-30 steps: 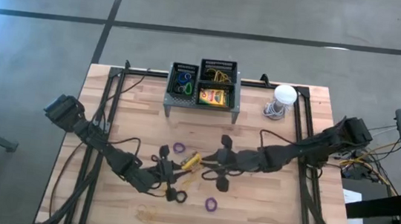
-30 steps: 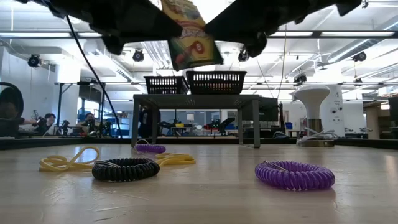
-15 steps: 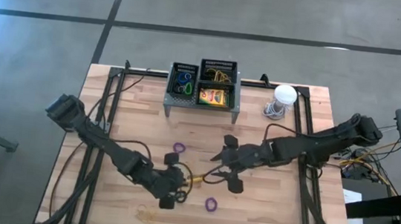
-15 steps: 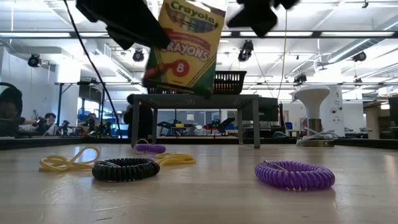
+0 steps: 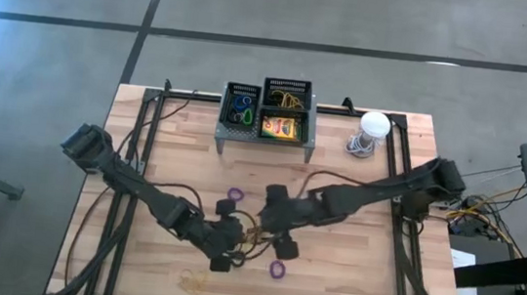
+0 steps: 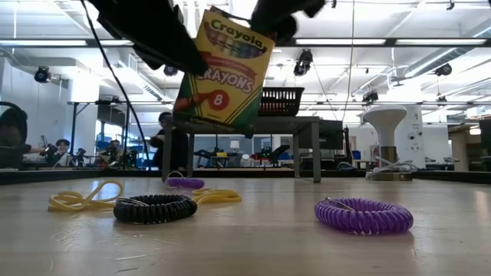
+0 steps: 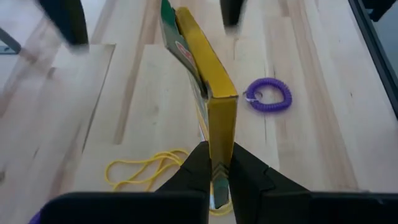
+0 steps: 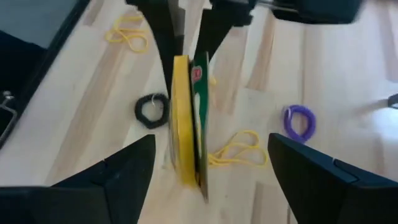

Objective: Pick & Place Office Desk Supplies
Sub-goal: Put the crayon box into the bottom black bin on the shelf

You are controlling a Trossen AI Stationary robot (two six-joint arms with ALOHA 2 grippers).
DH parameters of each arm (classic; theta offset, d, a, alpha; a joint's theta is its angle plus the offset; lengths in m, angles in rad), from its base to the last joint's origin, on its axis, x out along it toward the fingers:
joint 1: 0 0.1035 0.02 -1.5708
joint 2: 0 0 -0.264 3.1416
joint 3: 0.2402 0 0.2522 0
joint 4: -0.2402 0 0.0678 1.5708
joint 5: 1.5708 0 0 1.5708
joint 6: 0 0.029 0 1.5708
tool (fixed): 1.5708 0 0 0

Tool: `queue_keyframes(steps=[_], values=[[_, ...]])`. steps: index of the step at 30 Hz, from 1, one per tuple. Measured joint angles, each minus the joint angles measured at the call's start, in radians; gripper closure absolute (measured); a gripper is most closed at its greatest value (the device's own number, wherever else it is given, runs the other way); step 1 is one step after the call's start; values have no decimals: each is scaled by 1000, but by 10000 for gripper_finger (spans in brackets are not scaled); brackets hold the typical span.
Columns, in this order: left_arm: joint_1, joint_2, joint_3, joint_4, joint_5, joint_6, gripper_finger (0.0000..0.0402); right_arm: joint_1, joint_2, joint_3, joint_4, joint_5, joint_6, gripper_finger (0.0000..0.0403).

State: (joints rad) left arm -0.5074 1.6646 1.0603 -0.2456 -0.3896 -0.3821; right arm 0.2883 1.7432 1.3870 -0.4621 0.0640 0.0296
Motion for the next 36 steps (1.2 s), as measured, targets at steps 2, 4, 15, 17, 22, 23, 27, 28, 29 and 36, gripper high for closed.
queue_keyframes(steps=[2, 4, 15, 17, 22, 23, 27, 28, 29, 36], values=[[2, 0, 0, -7, -2, -12, 366, -6, 49, 58, -40, -33, 1, 95], [3, 0, -1, -16, -2, -19, 366, -13, 94, 107, -82, -101, 0, 100], [3, 0, -2, -47, -10, -46, 353, -16, 160, 146, -82, -169, 52, 197], [3, 0, -2, -47, -10, -46, 350, -16, 150, 135, -81, -168, 83, 223], [3, 0, -2, -45, -9, -42, 347, -16, 148, 119, -68, -166, 124, 291], [3, 0, -2, -46, -9, -42, 347, -16, 148, 109, -57, -166, 132, 304], [3, 0, -2, -43, -9, -42, 346, -16, 137, 62, -20, -163, 179, 348], [4, 0, -2, -41, -9, -41, 345, -16, 136, 54, -17, -162, 193, 357], [4, -3, -2, -42, -8, -37, 343, -16, 133, 46, -13, -162, 204, 364], [7, -89, -4, -117, -10, -28, 305, 0, 51, -72, 1, -105, 312, 371]])
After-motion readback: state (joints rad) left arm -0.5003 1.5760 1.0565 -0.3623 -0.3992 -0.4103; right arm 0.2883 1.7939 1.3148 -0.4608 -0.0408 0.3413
